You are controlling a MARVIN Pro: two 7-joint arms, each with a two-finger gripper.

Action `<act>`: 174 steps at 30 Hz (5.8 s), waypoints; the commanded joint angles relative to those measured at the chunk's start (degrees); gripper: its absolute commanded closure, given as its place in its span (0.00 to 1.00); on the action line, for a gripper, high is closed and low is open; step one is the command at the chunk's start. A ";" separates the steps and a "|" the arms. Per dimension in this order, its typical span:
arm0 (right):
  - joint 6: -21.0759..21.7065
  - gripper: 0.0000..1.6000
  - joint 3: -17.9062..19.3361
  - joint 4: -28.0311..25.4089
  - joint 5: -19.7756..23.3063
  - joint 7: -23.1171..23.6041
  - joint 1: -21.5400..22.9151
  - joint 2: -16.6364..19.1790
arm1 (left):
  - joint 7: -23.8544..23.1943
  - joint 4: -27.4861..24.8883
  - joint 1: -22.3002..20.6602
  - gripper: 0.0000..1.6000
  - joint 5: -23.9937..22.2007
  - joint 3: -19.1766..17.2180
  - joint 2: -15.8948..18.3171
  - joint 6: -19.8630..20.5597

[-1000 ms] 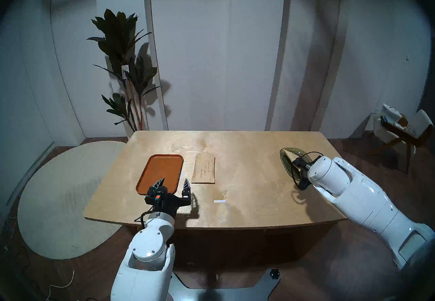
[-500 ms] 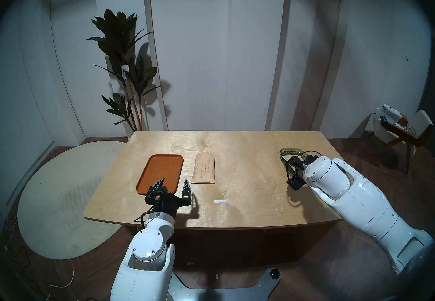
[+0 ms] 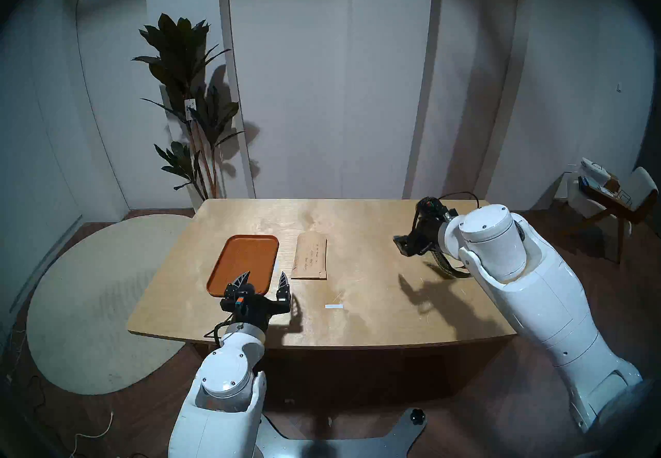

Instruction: Sort the mail into the trays, one tray per recipient

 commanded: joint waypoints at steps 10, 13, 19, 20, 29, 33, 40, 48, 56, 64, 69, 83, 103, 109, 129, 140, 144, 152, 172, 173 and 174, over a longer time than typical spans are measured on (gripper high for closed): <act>-3.58 0.00 14.62 3.44 -0.83 -14.63 -1.51 -6.41 | 0.04 -1.32 -0.37 0.00 -0.02 -0.09 -0.01 -0.31; -5.16 0.00 16.29 5.50 -1.17 -15.09 -1.07 -5.36 | 0.04 -1.35 -0.35 0.00 -0.03 -0.09 -0.01 -0.30; -8.61 0.00 17.83 9.50 -1.48 -14.16 0.56 -3.81 | 0.04 -1.40 -0.32 0.00 -0.03 -0.09 -0.01 -0.28; -9.47 0.00 17.66 10.01 -1.80 -13.93 0.99 -3.39 | 0.04 -1.41 -0.32 0.00 -0.03 -0.09 -0.01 -0.28; -12.03 0.00 18.92 12.85 -3.59 -13.81 2.47 -0.41 | 0.04 -1.39 -0.33 0.00 -0.03 -0.09 -0.01 -0.28; -12.83 0.00 20.77 15.04 -3.84 -14.00 3.45 0.29 | 0.04 -1.37 -0.34 0.00 -0.03 -0.09 -0.01 -0.29; -14.47 0.00 22.95 17.74 -3.80 -13.56 4.42 1.15 | 0.04 -1.41 -0.32 0.00 -0.03 -0.09 -0.01 -0.28; -14.67 0.00 22.86 20.12 -3.81 -12.88 6.06 0.92 | 0.04 -1.47 -0.29 0.00 -0.03 -0.09 -0.01 -0.25; -15.04 0.00 24.20 22.20 -4.42 -13.55 7.63 1.57 | 0.04 -1.43 -0.31 0.00 -0.03 -0.09 -0.01 -0.27; -15.10 0.00 23.82 22.31 -5.04 -14.14 7.72 1.34 | 0.04 -1.49 -0.28 0.00 -0.03 -0.09 -0.01 -0.24; -15.44 0.00 23.72 22.18 -5.31 -14.37 8.08 1.26 | 0.04 -1.49 -0.28 0.00 -0.03 -0.09 -0.01 -0.24; -14.81 0.00 23.50 21.68 -5.72 -14.72 8.37 1.06 | 0.04 -1.50 -0.27 0.00 -0.03 -0.09 -0.01 -0.23; -14.79 0.00 23.51 21.67 -5.76 -14.74 8.38 1.03 | 0.04 -1.51 -0.27 0.00 -0.03 -0.09 -0.01 -0.23; -14.79 0.00 23.51 21.67 -5.77 -14.74 8.38 1.03 | 0.04 -1.51 -0.27 0.00 -0.03 -0.09 -0.01 -0.22; -14.85 0.00 23.47 21.80 -5.85 -14.79 8.41 1.02 | 1.17 -2.12 -7.41 0.00 14.55 1.90 7.24 0.32; -14.86 0.00 23.45 21.88 -5.90 -14.83 8.43 1.01 | 4.38 -2.77 -9.70 0.00 33.80 9.35 12.50 1.78; -14.86 0.00 23.45 21.86 -5.91 -14.82 8.44 1.00 | 6.29 -3.88 -7.86 0.00 42.96 14.48 13.95 5.10; -14.84 0.00 23.47 21.79 -5.89 -14.79 8.43 0.99 | 7.63 -4.73 -5.01 0.00 55.65 20.22 16.21 14.47; -14.84 0.00 23.47 21.81 -5.91 -14.80 8.44 0.99 | -9.47 -10.45 -13.52 0.00 72.47 24.63 25.34 19.57; -14.84 0.00 23.47 21.81 -5.91 -14.80 8.44 0.99 | -11.19 -11.14 -14.09 0.00 71.92 24.49 25.19 19.21; -14.84 0.00 23.47 21.82 -5.91 -14.80 8.44 0.99 | -11.73 -11.39 -14.53 0.00 72.27 24.46 25.21 19.14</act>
